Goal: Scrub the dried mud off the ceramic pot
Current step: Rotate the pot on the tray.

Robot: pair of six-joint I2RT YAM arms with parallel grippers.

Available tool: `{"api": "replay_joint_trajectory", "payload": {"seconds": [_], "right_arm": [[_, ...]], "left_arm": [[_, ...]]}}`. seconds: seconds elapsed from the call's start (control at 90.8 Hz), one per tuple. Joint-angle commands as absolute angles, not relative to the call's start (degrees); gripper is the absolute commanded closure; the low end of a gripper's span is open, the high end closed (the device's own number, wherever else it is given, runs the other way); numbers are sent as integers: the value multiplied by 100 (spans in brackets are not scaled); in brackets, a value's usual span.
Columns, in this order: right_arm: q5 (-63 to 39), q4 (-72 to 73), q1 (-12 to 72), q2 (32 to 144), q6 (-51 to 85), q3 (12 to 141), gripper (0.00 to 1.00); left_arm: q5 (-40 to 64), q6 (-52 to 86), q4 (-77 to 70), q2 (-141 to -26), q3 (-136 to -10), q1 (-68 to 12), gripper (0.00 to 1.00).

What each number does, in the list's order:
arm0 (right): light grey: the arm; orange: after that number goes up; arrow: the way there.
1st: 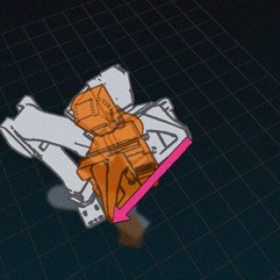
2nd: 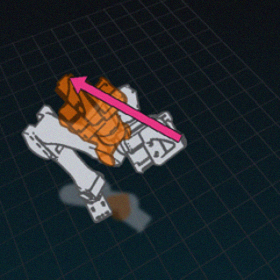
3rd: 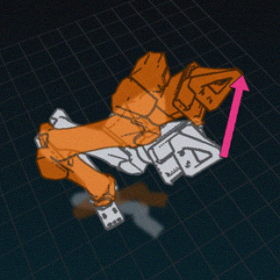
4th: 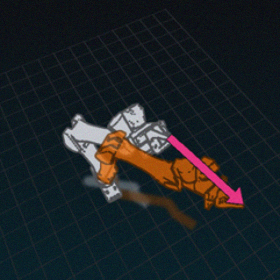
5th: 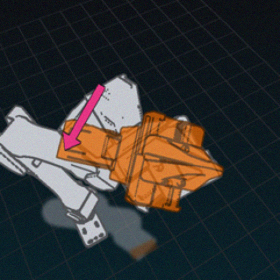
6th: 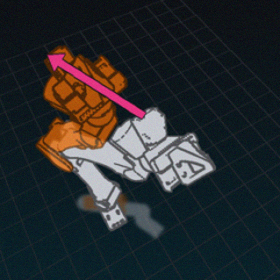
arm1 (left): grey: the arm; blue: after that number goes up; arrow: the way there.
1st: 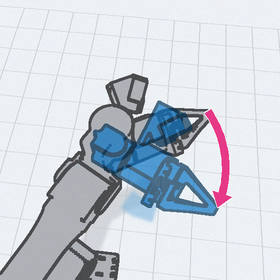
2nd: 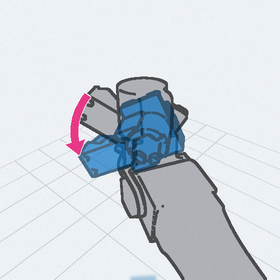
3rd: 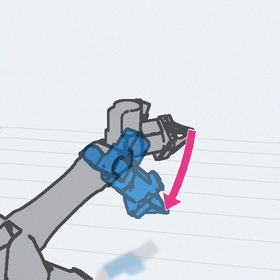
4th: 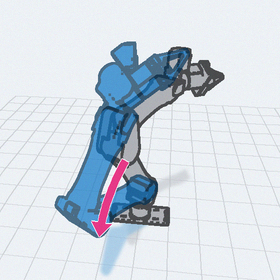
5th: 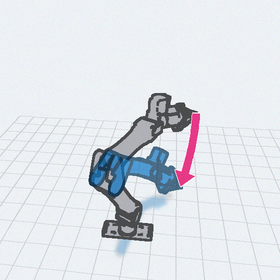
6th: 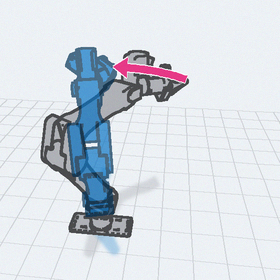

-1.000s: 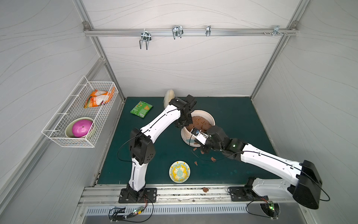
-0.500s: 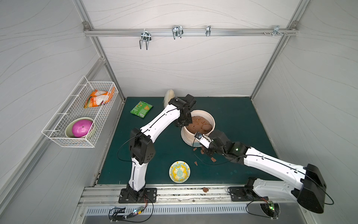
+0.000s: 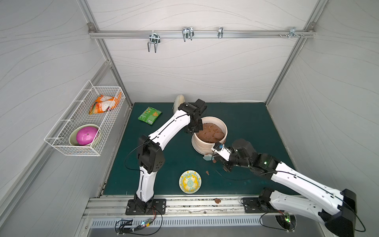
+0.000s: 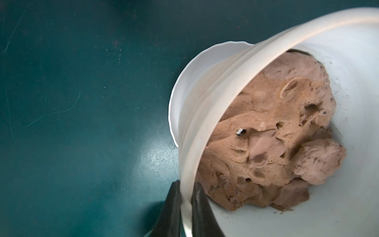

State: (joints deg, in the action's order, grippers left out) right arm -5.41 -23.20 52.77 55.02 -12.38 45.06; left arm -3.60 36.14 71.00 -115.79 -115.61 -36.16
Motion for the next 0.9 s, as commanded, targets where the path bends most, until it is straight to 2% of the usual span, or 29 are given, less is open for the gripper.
{"api": "replay_joint_trajectory", "payload": {"seconds": [0.0, 0.165, 0.341, 0.572, 0.892], "right_arm": [[-864, -1935, 5229, 5748, -1188, 4775, 100], [-622, -1724, 5149, 6218, -1439, 5100, 100], [-1872, -2161, 4496, 6456, -1583, 5487, 100], [-2357, -2796, 3991, 6488, -1714, 5671, 100], [-1494, -2896, 3814, 6110, -1633, 5368, 100]], "left_arm": [[-367, 3083, 7222, -11943, -11575, -3616, 100], [-334, 2757, 7171, -11954, -11576, -3612, 100], [-197, 2261, 7061, -11962, -11566, -3604, 100], [-169, 1945, 6963, -11982, -11604, -3595, 100], [-150, 1787, 6987, -11961, -11702, -3561, 100]]}}
